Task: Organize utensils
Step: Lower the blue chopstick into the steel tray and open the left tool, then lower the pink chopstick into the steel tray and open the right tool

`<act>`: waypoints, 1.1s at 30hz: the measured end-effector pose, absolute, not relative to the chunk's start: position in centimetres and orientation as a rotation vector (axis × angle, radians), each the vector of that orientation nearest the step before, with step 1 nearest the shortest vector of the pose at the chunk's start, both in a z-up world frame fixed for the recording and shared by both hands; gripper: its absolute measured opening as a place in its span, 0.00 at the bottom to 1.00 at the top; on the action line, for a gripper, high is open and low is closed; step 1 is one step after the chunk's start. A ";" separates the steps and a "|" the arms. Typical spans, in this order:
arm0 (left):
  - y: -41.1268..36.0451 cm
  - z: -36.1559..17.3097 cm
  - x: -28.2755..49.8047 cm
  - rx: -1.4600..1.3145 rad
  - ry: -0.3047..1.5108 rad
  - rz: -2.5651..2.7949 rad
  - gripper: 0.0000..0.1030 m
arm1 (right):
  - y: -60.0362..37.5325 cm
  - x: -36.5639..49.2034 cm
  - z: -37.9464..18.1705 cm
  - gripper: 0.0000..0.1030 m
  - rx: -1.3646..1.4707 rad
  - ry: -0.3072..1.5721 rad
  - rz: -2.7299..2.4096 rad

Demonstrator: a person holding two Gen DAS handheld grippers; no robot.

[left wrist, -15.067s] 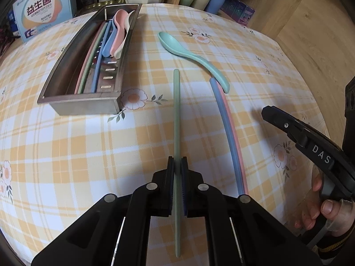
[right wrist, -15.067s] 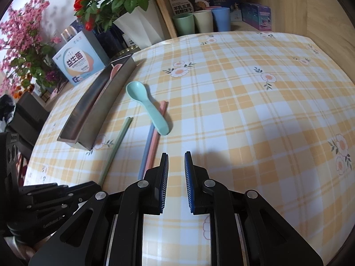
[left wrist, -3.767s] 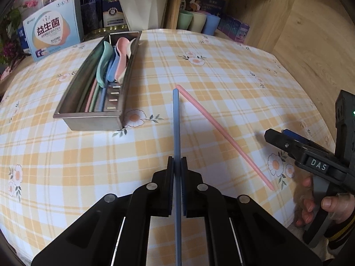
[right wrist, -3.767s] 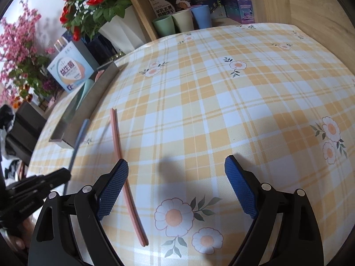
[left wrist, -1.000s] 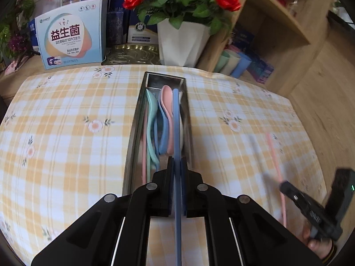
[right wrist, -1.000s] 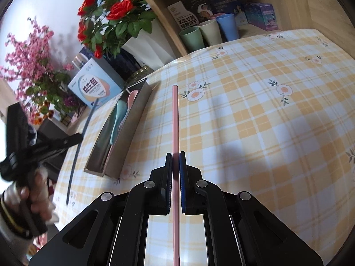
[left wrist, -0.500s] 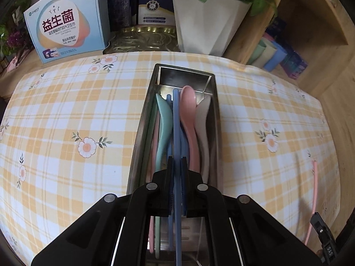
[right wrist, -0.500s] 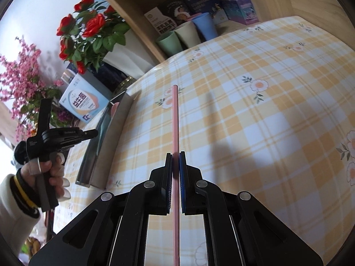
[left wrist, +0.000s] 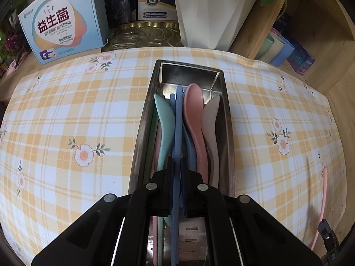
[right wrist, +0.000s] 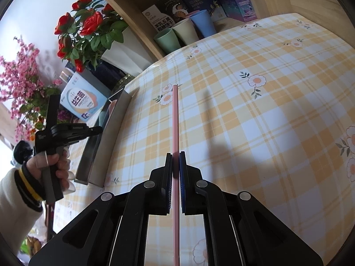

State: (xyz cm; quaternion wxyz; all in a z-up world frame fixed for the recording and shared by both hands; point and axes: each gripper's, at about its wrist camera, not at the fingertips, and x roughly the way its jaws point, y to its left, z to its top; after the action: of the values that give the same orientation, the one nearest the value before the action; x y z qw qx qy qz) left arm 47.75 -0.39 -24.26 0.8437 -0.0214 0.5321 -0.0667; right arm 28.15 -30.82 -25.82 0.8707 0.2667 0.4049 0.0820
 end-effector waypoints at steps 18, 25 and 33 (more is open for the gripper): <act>2.3 -17.9 39.2 0.044 0.933 -0.337 0.61 | -26.4 28.4 -22.2 0.06 0.466 0.892 0.206; 5.4 -16.6 36.5 0.046 0.876 -0.318 0.94 | -22.3 31.2 -20.8 0.06 0.437 0.938 0.232; 11.1 -16.6 35.0 -0.012 0.843 -0.264 0.94 | -15.3 37.0 -19.3 0.06 0.384 0.993 0.266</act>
State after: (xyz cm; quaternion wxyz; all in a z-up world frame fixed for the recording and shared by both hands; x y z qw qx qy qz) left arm 34.96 11.11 -16.58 0.9040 -0.0057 0.4080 -0.1276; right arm 37.01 -15.32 -19.34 0.8532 0.1824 0.4720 0.1266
